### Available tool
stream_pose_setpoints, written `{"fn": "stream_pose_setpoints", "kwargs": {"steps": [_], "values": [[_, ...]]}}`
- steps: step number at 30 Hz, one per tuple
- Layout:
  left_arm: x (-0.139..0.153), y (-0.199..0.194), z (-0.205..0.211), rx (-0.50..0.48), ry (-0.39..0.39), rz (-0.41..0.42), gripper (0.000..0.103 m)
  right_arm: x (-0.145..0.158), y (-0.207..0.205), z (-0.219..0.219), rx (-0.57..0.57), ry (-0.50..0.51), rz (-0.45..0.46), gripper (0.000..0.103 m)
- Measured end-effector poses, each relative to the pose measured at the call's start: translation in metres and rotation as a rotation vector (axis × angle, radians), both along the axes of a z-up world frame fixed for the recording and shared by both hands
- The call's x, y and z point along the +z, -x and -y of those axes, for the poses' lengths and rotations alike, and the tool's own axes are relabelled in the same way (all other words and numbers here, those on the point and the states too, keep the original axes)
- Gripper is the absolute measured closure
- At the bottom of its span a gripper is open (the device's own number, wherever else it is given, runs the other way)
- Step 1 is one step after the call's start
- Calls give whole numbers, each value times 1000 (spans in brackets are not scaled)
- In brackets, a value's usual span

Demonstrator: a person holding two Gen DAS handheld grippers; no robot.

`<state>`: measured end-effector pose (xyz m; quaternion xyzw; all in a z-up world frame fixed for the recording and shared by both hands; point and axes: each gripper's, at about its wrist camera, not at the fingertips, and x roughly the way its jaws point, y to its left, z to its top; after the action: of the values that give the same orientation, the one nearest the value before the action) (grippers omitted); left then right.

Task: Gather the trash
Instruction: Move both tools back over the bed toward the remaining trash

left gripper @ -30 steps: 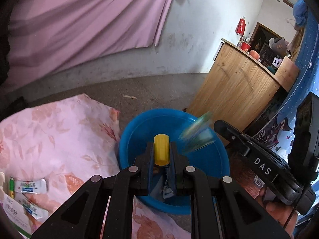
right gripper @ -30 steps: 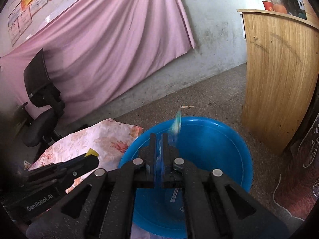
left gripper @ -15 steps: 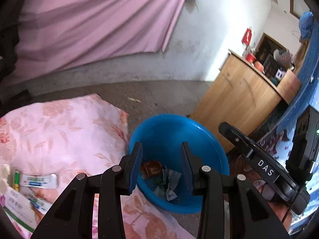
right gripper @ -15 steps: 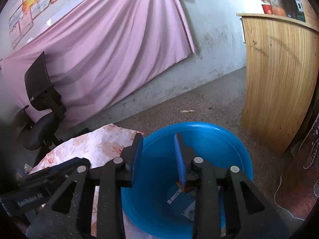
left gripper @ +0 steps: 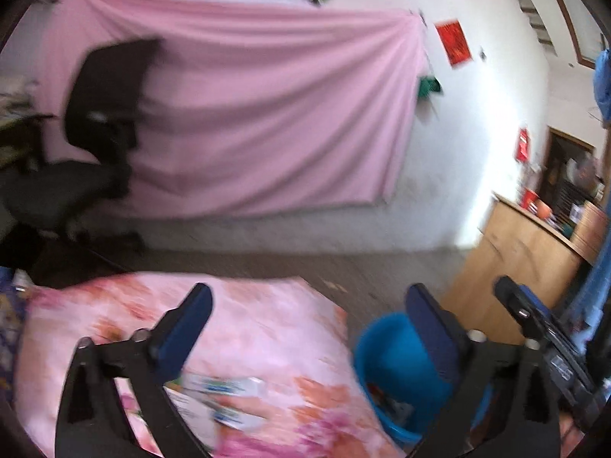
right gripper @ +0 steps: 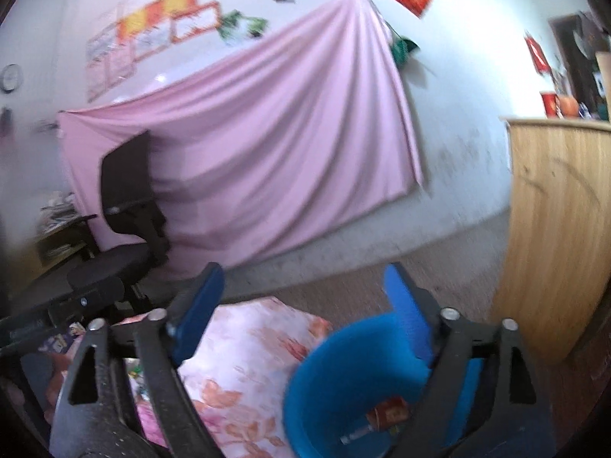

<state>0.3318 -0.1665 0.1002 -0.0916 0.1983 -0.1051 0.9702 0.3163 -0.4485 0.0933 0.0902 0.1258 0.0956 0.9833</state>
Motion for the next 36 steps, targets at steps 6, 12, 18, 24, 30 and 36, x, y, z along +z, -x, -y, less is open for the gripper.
{"fn": "stream_pose_setpoints", "kwargs": {"steps": [6,12,18,24,30,36], "values": [[4,27,-43,139,-65,79,2,14,27,-33,69,23,189,0],[-2,63,-83,226,-92,148,2,17,40,-61,96,80,285,0],[-10,82,-111,291,-105,163,2,19,41,-75,130,50,308,0],[-26,93,-134,335,-104,132,2,15,31,-99,181,58,280,0],[-44,84,-145,339,-121,78,2,0,18,-124,227,138,203,0],[-63,64,-146,292,-158,-2,2,-23,1,-150,239,280,101,0]]}}
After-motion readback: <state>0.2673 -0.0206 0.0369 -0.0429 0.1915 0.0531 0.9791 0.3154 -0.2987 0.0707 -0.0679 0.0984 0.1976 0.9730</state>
